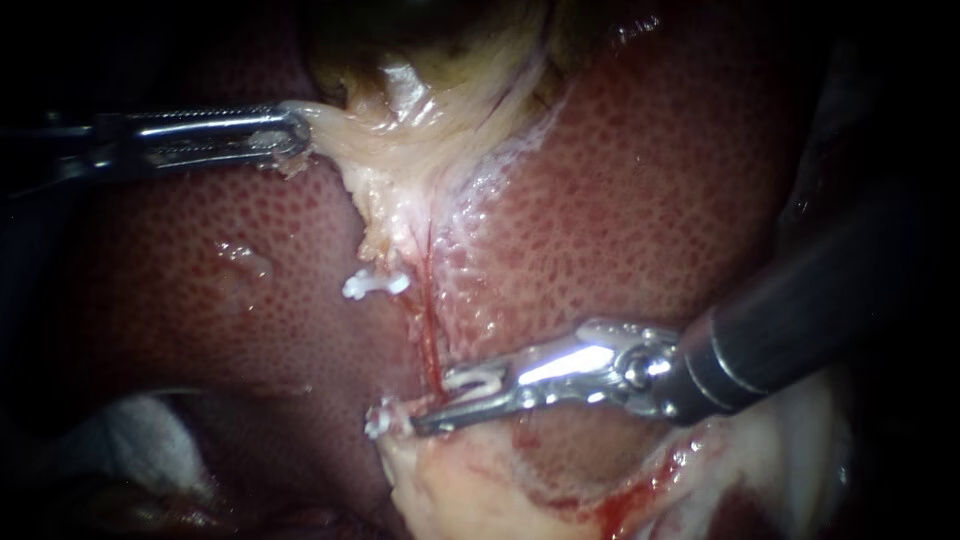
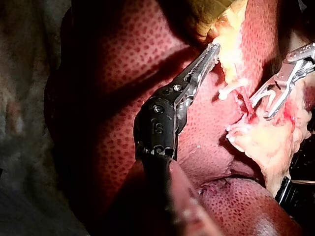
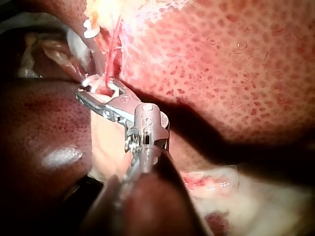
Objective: Clipping first clip right tube
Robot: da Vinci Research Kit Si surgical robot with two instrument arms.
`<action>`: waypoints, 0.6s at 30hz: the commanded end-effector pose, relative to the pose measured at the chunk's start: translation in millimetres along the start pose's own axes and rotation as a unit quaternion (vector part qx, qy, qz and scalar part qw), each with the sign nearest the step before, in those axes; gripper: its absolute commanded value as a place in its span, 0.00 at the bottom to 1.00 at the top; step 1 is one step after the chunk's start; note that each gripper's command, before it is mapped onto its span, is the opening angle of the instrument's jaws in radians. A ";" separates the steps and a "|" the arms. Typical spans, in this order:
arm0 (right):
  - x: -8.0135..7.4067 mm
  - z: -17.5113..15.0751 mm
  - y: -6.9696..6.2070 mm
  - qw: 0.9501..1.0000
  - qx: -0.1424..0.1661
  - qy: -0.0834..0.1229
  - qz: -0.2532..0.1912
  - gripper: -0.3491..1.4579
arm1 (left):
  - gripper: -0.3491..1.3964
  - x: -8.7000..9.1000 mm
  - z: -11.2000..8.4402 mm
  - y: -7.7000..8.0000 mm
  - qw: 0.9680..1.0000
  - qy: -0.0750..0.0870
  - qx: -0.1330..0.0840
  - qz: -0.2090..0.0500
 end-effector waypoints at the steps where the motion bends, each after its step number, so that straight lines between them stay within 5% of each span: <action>1: 0.2 -0.2 0.0 1.000 -0.002 0.001 -0.004 0.47 | 0.00 0.0 0.0 0.0 1.000 0.000 -0.001 0.000; 18: 0.7 -0.8 1.8 0.992 -0.009 -0.004 -0.125 0.47 | 0.00 0.0 0.0 0.0 1.000 0.000 -0.001 0.000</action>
